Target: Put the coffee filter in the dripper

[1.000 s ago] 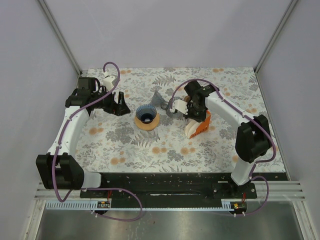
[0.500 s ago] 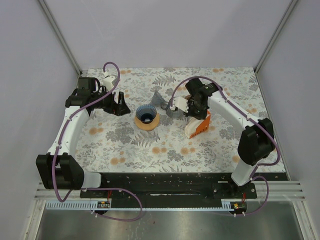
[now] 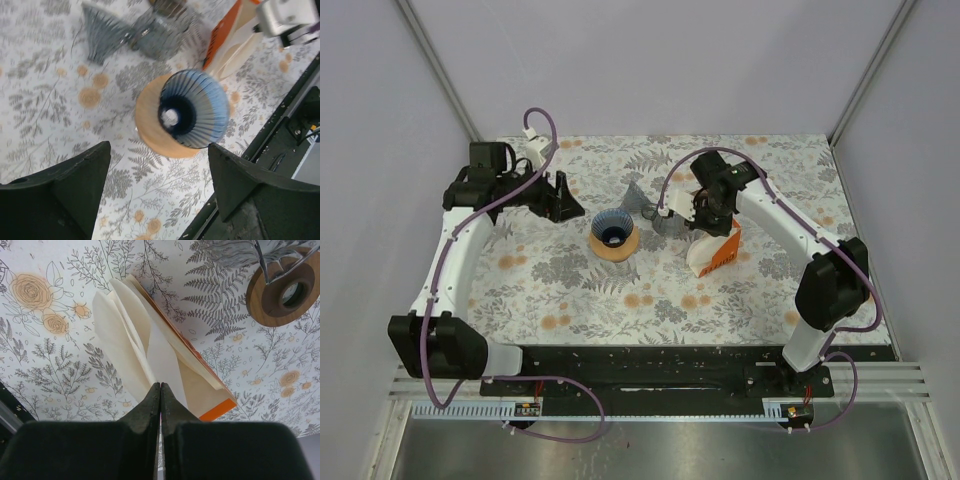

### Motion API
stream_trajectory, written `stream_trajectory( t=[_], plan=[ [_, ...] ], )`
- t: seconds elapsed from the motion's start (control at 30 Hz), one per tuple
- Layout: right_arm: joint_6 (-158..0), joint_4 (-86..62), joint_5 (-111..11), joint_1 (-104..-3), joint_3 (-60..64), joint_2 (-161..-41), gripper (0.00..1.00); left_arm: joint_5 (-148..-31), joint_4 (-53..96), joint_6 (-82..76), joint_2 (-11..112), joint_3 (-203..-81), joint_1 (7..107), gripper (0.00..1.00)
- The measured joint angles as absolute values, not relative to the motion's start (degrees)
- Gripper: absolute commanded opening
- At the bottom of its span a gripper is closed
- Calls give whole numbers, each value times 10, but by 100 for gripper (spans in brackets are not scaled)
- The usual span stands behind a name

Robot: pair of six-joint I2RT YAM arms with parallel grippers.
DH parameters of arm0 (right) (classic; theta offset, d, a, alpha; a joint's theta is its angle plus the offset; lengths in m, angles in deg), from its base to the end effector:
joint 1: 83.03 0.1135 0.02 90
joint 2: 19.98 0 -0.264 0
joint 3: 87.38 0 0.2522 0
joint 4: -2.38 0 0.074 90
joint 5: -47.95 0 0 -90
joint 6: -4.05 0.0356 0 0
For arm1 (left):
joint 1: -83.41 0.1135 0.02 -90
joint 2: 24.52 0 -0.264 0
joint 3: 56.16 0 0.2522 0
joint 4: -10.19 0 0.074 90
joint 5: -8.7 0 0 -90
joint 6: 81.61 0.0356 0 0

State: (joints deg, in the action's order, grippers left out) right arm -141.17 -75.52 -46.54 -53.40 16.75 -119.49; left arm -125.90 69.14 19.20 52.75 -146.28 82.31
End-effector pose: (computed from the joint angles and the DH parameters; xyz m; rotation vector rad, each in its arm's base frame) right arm 0.2998 0.1737 0.2893 -1.9279 2.0852 0.0161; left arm 0.2761 -0.0303 0.3555 0.5891 2.1476 -0.8229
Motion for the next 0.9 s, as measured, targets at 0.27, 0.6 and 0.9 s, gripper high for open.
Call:
stream_trajectory(
  t=[0.27,0.6,0.9],
  plan=[
    [-1414,-760,-477,-534,171,-1195,5,-1308,675,190,507,-1540,728,81],
    [-1419,-742,-487,-534,133,-1196,14,-1312,629,154,506,-1488,629,81],
    [-1414,-737,-508,-534,133,-1198,33,-1296,605,148,506,-1480,611,80]
  ],
)
